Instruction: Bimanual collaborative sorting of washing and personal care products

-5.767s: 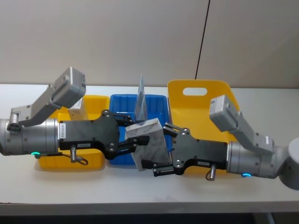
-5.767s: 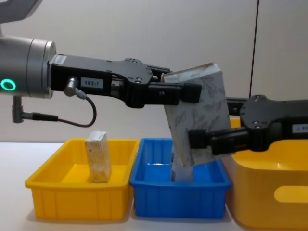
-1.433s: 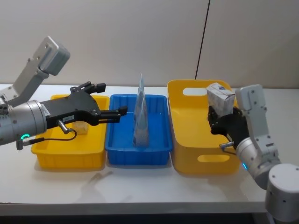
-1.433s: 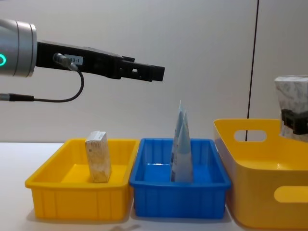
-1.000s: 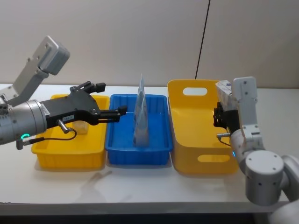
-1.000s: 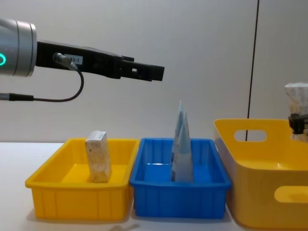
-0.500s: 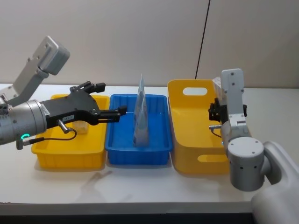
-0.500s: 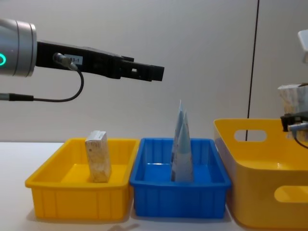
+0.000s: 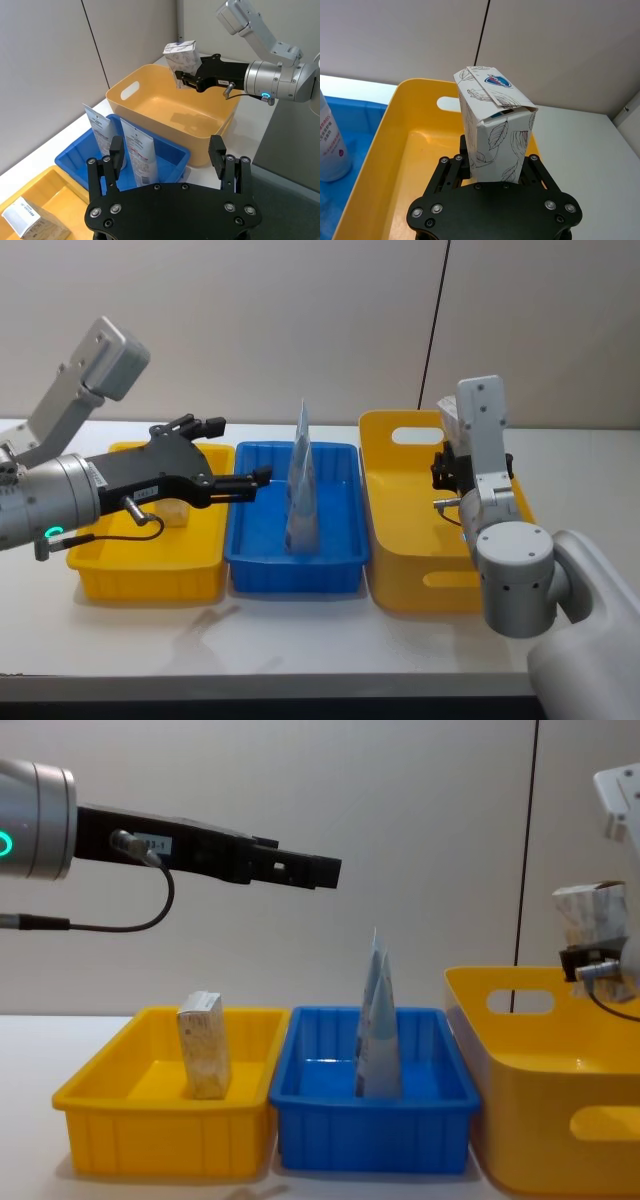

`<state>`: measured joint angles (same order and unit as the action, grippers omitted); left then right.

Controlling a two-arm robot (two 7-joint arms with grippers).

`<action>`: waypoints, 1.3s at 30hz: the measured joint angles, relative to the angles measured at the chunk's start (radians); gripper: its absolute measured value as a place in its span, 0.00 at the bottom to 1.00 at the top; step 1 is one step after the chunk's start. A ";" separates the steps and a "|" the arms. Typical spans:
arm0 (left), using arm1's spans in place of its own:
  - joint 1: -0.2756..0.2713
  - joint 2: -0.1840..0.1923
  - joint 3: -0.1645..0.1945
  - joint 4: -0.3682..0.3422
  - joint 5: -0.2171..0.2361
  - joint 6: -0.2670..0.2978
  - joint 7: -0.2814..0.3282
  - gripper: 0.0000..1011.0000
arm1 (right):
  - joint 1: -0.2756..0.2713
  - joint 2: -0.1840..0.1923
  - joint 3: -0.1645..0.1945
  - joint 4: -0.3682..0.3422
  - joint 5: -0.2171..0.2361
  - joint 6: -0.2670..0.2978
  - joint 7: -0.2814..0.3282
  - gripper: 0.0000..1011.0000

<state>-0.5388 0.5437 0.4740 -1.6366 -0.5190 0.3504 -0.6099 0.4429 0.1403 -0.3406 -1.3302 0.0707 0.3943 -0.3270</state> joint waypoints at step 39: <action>0.000 0.000 0.000 0.000 0.000 0.000 0.000 0.99 | 0.011 -0.006 -0.006 0.002 -0.004 0.005 0.016 0.99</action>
<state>-0.5388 0.5437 0.4741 -1.6366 -0.5189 0.3501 -0.6100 0.4541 0.1347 -0.3466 -1.3284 0.0663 0.3997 -0.3109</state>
